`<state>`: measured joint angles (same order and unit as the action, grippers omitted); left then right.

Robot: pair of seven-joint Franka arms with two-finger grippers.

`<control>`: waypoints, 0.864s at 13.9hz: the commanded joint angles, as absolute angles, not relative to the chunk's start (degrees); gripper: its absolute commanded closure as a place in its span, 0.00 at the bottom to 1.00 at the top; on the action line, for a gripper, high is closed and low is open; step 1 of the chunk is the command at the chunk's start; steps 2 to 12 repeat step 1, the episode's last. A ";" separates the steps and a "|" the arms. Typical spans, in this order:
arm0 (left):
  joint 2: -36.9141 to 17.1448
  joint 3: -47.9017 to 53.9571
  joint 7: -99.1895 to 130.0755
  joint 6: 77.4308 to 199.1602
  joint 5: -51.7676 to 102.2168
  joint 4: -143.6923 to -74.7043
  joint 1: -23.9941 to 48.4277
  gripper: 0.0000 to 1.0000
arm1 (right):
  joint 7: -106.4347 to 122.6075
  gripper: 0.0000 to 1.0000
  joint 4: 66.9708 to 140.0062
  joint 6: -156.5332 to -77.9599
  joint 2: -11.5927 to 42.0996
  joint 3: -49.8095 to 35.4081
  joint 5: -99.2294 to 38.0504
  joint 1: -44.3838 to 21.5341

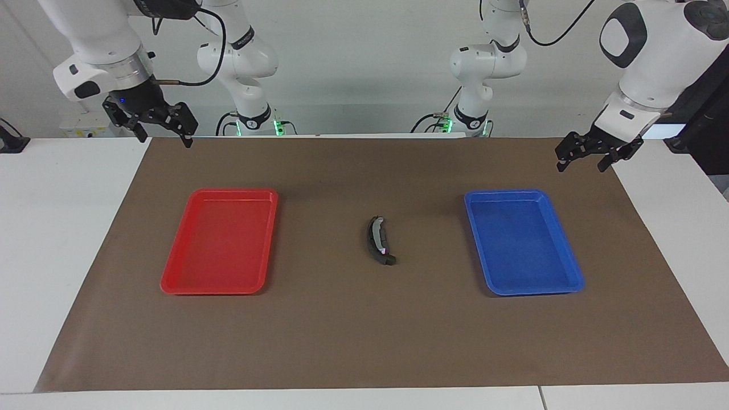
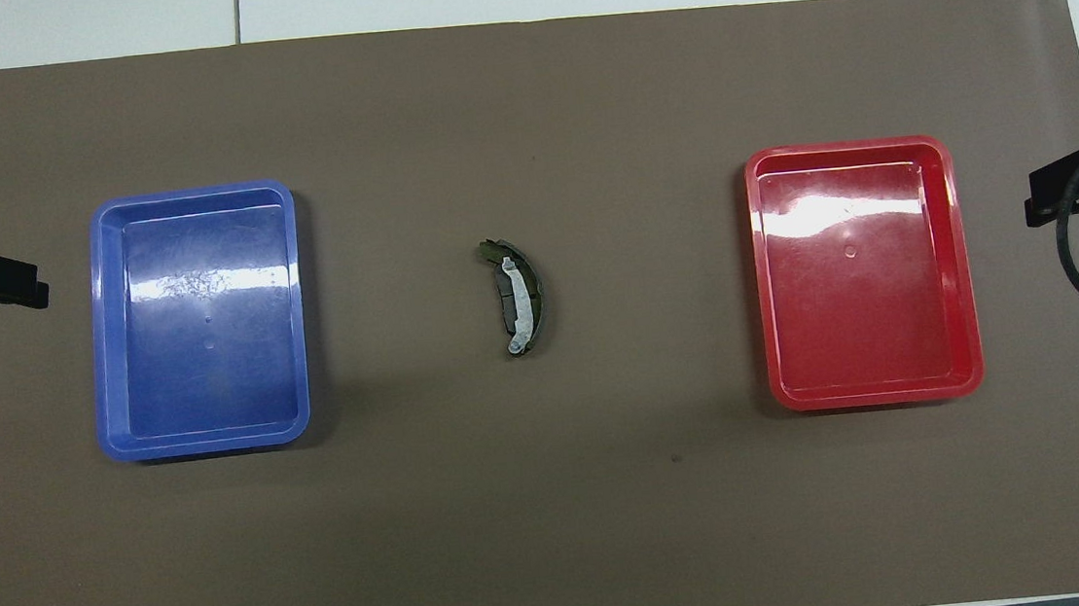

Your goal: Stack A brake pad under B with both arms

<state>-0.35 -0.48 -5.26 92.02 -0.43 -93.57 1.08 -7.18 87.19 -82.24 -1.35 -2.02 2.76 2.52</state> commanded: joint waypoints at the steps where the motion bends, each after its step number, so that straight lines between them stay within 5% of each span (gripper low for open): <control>1: 1.23 0.09 -5.45 92.81 -1.58 -95.54 0.44 0.00 | -5.63 0.00 87.01 -82.62 -1.23 -2.29 3.25 2.72; 12: 1.23 0.09 -5.45 92.81 -1.58 -95.54 0.44 0.00 | -5.63 0.00 87.01 -82.62 -1.23 -2.29 3.25 2.72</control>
